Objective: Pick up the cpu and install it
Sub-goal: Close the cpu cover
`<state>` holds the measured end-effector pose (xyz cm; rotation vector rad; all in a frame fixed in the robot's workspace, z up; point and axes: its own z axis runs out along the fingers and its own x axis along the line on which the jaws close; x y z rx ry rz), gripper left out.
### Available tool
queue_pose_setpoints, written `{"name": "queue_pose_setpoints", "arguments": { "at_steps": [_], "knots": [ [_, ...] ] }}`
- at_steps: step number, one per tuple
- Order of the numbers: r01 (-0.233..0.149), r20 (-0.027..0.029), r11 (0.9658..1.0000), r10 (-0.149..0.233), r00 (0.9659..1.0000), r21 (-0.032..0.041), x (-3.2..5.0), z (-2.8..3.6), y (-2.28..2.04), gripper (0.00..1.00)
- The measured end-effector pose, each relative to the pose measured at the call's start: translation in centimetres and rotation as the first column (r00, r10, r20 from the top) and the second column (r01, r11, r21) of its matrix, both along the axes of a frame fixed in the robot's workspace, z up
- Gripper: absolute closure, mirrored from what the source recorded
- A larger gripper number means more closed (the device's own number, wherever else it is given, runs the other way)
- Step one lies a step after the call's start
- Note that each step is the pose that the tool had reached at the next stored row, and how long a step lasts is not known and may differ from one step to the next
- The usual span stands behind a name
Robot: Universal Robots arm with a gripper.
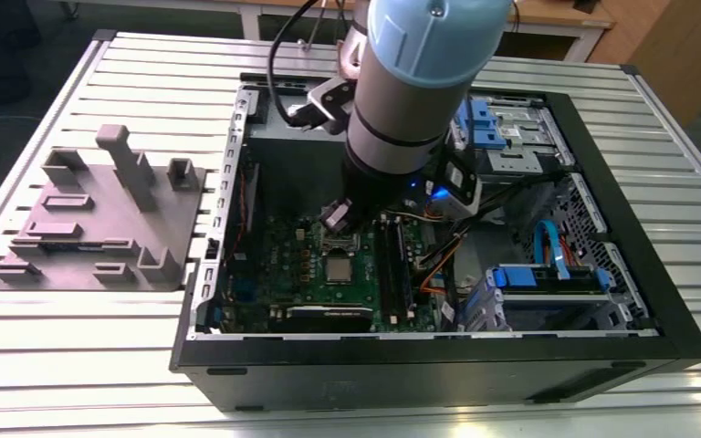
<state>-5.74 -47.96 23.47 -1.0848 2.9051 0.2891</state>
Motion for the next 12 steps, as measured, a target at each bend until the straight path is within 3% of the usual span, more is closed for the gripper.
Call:
{"name": "queue_pose_setpoints", "arguments": {
  "at_steps": [6,12],
  "knots": [
    [0.000,0.0000,1.0000,0.000,1.0000,0.0002,1.09,-0.15,1.56,0.90],
    [-0.063,0.0018,0.9980,0.063,0.9980,0.0027,1.15,-0.45,1.62,0.90]
  ]
}}
